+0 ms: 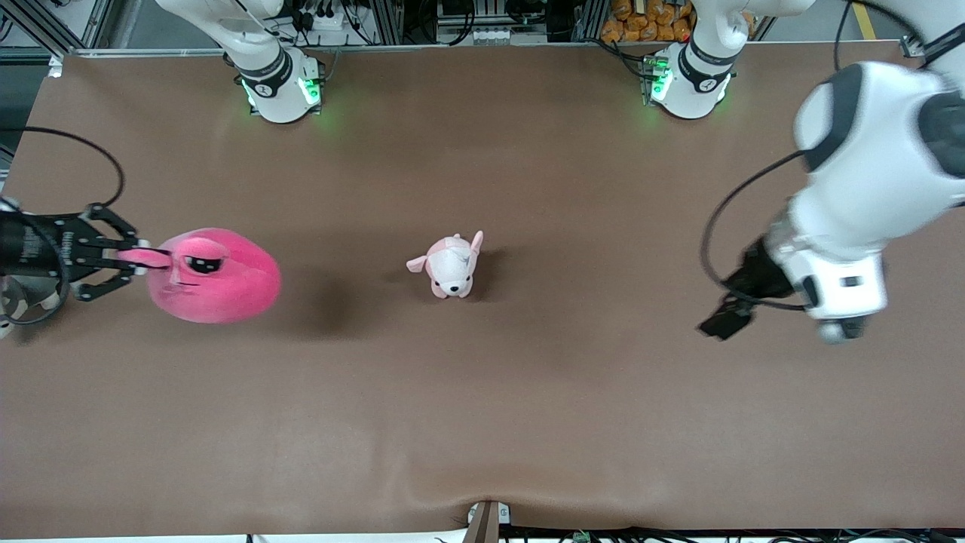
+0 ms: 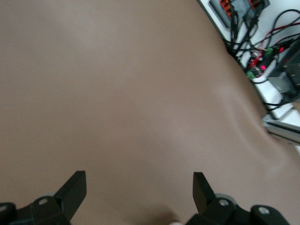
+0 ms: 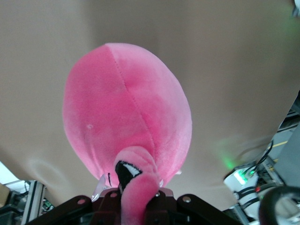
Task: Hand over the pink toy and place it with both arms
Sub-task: 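Open the left gripper and withdraw while the right gripper carries the plush, then lower the pink plush onto the table with the right gripper and release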
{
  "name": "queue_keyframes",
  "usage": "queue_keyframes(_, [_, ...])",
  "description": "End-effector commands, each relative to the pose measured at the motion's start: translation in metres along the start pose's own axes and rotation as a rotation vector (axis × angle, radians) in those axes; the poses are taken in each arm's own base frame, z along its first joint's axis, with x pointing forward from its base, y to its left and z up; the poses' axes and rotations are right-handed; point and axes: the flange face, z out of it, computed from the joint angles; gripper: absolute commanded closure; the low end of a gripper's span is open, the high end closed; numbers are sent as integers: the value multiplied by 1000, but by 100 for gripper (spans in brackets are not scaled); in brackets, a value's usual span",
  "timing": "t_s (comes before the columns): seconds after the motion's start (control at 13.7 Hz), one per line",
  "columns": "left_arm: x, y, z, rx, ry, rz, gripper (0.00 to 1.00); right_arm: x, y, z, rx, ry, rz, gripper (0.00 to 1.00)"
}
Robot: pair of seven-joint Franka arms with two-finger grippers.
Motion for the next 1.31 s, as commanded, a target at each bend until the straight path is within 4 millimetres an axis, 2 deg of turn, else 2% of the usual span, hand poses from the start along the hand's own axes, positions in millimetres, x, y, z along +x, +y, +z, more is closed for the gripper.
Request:
queue_keyframes(0.0, [3, -55, -28, 28, -13, 151, 0, 61, -5, 31, -65, -55, -70, 100])
queue_keyframes(0.15, [4, -76, -44, 53, -35, 297, 0, 109, -10, 61, -82, -85, -76, 100])
queue_keyframes(0.29, [6, -88, -52, 76, -44, 413, 0, 153, -8, 94, -60, -101, -70, 100])
queue_keyframes(0.44, [17, -106, -61, 93, -62, 529, 0, 182, 1, 125, -59, -147, -79, 100])
queue_keyframes(0.73, [29, -137, -74, 228, -69, 810, 0, 228, 8, 146, -35, -174, -155, 100])
queue_keyframes(0.8, [28, -141, -79, 233, -78, 851, 0, 234, 6, 137, -28, -155, -192, 47])
queue_keyframes(0.88, [28, -147, -85, 237, -89, 877, 0, 228, 2, 128, -39, -109, -243, 1])
queue_keyframes(1.02, [18, -161, -90, 249, -136, 923, 0, 211, -5, 100, -62, -31, -299, 0])
queue_keyframes(1.09, [14, -170, -92, 243, -142, 925, 0, 199, -4, 83, -81, -48, -324, 0])
queue_keyframes(1.24, [9, -175, -95, 232, -143, 924, 0, 167, -3, 57, -134, -72, -383, 0])
